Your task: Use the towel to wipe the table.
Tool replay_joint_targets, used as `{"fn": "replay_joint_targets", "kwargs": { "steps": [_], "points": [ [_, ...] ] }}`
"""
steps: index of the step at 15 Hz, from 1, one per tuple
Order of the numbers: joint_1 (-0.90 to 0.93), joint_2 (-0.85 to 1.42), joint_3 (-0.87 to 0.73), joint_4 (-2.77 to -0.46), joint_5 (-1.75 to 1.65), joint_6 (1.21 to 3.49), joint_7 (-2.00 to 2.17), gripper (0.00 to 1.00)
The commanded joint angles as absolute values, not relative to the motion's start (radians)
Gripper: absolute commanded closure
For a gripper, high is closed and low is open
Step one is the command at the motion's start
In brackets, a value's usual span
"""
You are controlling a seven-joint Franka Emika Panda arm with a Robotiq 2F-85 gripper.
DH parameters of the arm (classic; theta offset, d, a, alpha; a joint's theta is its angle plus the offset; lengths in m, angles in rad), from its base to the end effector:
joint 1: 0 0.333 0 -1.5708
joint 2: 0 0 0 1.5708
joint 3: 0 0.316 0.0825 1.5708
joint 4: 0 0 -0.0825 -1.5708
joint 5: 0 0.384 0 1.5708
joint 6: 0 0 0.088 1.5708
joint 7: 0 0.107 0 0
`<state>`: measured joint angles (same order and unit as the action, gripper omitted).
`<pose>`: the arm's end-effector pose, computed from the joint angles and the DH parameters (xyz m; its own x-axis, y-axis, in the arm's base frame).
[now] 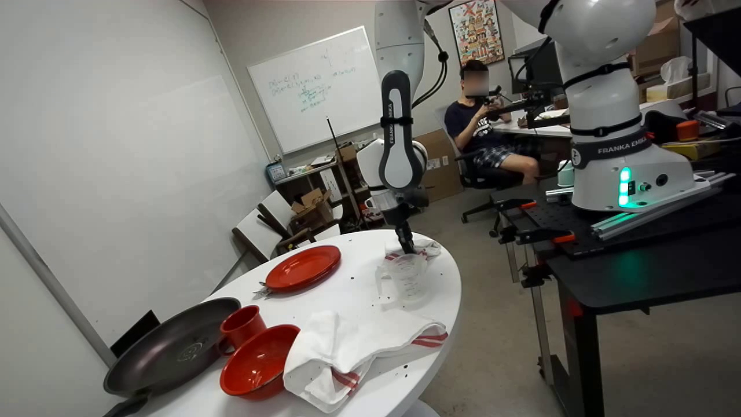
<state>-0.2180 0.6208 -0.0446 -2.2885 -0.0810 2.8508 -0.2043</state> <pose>0.4844 -0.1283 0.0756 0.9973 0.0264 -0.0685 0.0286 -0.9991 0.0313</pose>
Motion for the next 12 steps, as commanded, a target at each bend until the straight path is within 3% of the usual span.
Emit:
{"fn": "replay_joint_targets", "kwargs": {
  "steps": [1, 12],
  "points": [
    [-0.225, 0.659, -0.038, -2.268, -0.068, 2.870, -0.205, 1.00],
    [-0.241, 0.732, 0.071, -2.155, 0.015, 2.848, -0.202, 1.00]
  ]
}}
